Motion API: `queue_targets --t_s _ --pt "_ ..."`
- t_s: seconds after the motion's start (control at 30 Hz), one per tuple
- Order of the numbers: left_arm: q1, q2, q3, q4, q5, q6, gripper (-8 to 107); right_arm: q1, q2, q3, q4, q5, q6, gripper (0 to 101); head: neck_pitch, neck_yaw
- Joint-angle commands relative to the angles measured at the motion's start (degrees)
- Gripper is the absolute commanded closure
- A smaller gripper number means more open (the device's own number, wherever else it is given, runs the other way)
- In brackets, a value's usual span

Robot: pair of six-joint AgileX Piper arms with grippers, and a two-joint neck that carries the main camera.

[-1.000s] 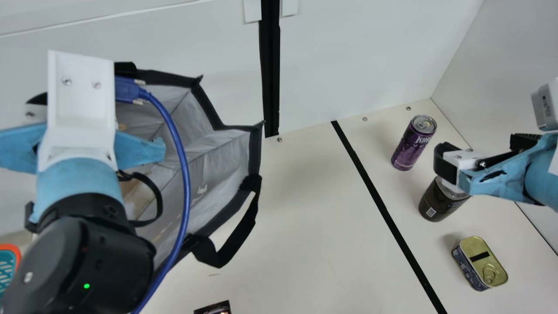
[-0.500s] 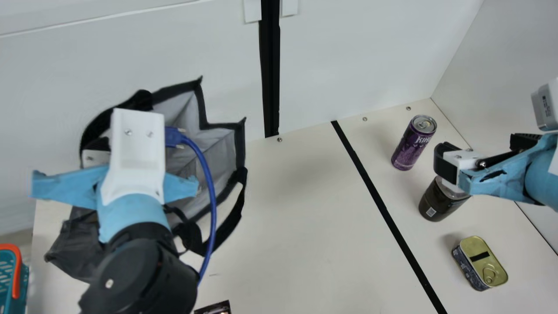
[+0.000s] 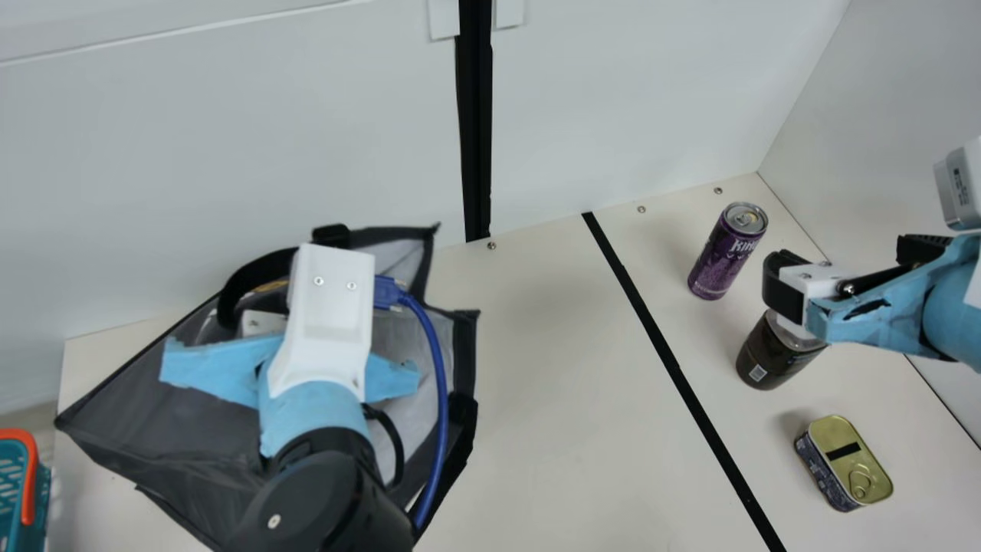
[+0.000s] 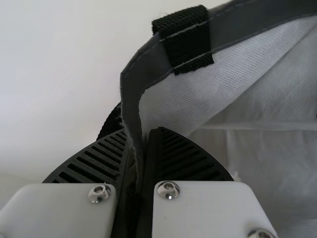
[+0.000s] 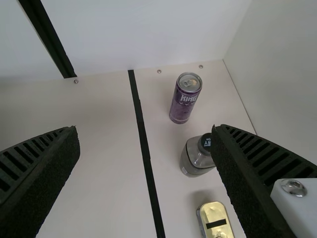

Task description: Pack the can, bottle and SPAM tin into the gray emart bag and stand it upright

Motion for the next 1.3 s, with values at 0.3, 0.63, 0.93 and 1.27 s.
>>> queue_targets --t_s 0.3,0.63,0.93,1.27 --pt "-1.33 1.18 -2.69 -12.02 -0.03 2.05 107 0.00 0.00 0.00 0.00 0.00 0.00 6 -1.39 -0.05" --pt "0.99 2.67 -8.65 -25.09 -0.41 4.37 107 0.00 0.00 0.00 0.00 0.00 0.00 6 -1.39 -0.05" --pt "5.79 2.57 -7.50 -33.92 -4.70 6.13 107 0.00 0.00 0.00 0.00 0.00 0.00 6 -1.39 -0.05" --pt "10.73 1.92 -4.91 -41.78 -9.07 8.60 107 0.00 0.00 0.00 0.00 0.00 0.00 6 -1.39 -0.05"
